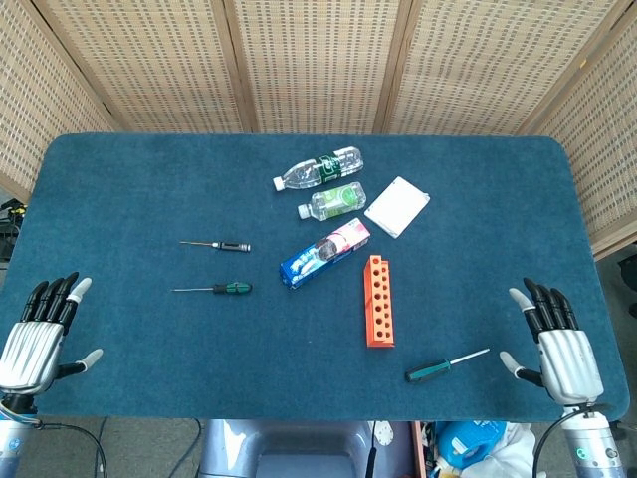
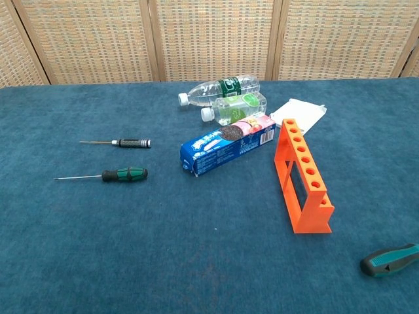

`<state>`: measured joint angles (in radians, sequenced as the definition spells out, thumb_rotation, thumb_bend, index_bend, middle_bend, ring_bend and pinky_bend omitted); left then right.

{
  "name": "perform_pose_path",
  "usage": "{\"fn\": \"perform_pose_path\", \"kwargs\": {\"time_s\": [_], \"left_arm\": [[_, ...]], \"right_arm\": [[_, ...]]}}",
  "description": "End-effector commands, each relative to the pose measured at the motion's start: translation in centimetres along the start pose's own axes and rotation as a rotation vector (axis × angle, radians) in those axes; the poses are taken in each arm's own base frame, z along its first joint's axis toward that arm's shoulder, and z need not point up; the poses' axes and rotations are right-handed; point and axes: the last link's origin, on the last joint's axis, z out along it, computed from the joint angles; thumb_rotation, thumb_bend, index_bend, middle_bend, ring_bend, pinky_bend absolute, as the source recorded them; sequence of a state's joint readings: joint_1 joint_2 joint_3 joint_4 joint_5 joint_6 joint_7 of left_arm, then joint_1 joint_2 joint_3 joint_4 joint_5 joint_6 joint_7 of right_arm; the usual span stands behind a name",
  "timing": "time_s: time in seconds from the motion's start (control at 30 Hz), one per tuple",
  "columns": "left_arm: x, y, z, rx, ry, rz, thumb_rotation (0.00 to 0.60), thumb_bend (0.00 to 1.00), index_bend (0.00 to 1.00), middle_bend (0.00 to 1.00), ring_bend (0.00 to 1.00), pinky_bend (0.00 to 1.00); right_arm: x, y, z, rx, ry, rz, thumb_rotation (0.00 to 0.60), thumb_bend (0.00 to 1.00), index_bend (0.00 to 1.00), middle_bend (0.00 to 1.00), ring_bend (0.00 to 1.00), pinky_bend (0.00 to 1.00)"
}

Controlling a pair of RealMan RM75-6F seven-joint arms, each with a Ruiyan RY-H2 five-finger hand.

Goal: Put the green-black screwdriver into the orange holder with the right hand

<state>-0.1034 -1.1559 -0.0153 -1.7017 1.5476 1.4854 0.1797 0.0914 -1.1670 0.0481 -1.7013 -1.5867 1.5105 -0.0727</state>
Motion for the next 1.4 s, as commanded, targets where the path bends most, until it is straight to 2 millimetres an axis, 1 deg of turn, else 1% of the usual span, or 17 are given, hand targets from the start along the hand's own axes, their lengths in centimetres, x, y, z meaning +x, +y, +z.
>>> {"fn": "perform_pose_path", "kwargs": {"time_s": [0.03, 0.2, 0.3, 0.33, 0.43, 0.57, 0.67, 0.8, 0.97, 1.17, 1.4], "left_arm": [[0.0, 0.1, 0.0, -0.001, 0.001, 0.0, 0.6, 0.0, 0.0, 0.0, 0.0, 0.0], [0.0, 0.2, 0.0, -0.004, -0.002, 0.001, 0.6, 0.0, 0.0, 0.0, 0.0, 0.0], [0.0, 0.2, 0.0, -0.001, 0.0, -0.001, 0.6, 0.0, 0.0, 0.0, 0.0, 0.0], [0.1, 0.1, 0.0, 0.0, 0.001, -0.002, 0.6, 0.0, 0.0, 0.0, 0.0, 0.0], [0.2, 0.0, 0.1, 0.004, 0.004, -0.007, 0.6, 0.0, 0.0, 0.0, 0.0, 0.0], [0.3, 0.0, 0.1, 0.005, 0.008, -0.012, 0.6, 0.0, 0.0, 0.0, 0.0, 0.0], [0.3, 0.0, 0.1, 0.002, 0.007, -0.012, 0.6, 0.0, 0.0, 0.0, 0.0, 0.0], [0.3, 0.1, 0.1, 0.001, 0.009, -0.013, 0.6, 0.0, 0.0, 0.0, 0.0, 0.0], [0.3, 0.0, 0.1, 0.001, 0.008, -0.013, 0.6, 0.0, 0.0, 0.0, 0.0, 0.0], [0.2, 0.1, 0.1, -0.002, 0.006, -0.012, 0.6, 0.0, 0.0, 0.0, 0.0, 0.0], [0.1, 0.1, 0.2, -0.003, 0.003, -0.011, 0.6, 0.0, 0.0, 0.0, 0.0, 0.0]], "right_arm": [[-0.1, -0.1, -0.1, 0.008, -0.008, 0.004, 0.6, 0.19, 0.08, 0.0, 0.0, 0.0], [0.0, -0.3, -0.2, 0.021, -0.009, 0.017, 0.6, 0.19, 0.08, 0.0, 0.0, 0.0], [0.0, -0.7, -0.2, 0.042, -0.003, 0.031, 0.6, 0.19, 0.16, 0.0, 0.0, 0.0], [-0.1, -0.8, -0.2, 0.051, 0.002, 0.041, 0.6, 0.19, 0.2, 0.0, 0.0, 0.0], [-0.5, -1.2, -0.2, 0.069, -0.002, 0.071, 0.6, 0.19, 0.29, 0.0, 0.0, 0.0], [-1.2, -1.6, -0.3, 0.096, -0.028, 0.065, 0.6, 0.19, 0.36, 0.0, 0.0, 0.0], [-1.7, -2.2, -0.2, 0.121, -0.062, 0.063, 0.6, 0.19, 0.4, 0.0, 0.0, 0.0], [-2.2, -3.1, -0.2, 0.143, -0.103, 0.039, 0.6, 0.19, 0.41, 0.0, 0.0, 0.0], [-3.1, -4.6, -0.2, 0.172, -0.152, 0.013, 0.6, 0.19, 0.41, 0.0, 0.0, 0.0], [-4.6, -6.5, 0.4, 0.192, -0.196, -0.013, 0.6, 0.19, 0.41, 0.0, 0.0, 0.0], [-6.3, -7.8, 1.0, 0.193, -0.235, -0.028, 0.6, 0.19, 0.42, 0.0, 0.0, 0.0]]}}
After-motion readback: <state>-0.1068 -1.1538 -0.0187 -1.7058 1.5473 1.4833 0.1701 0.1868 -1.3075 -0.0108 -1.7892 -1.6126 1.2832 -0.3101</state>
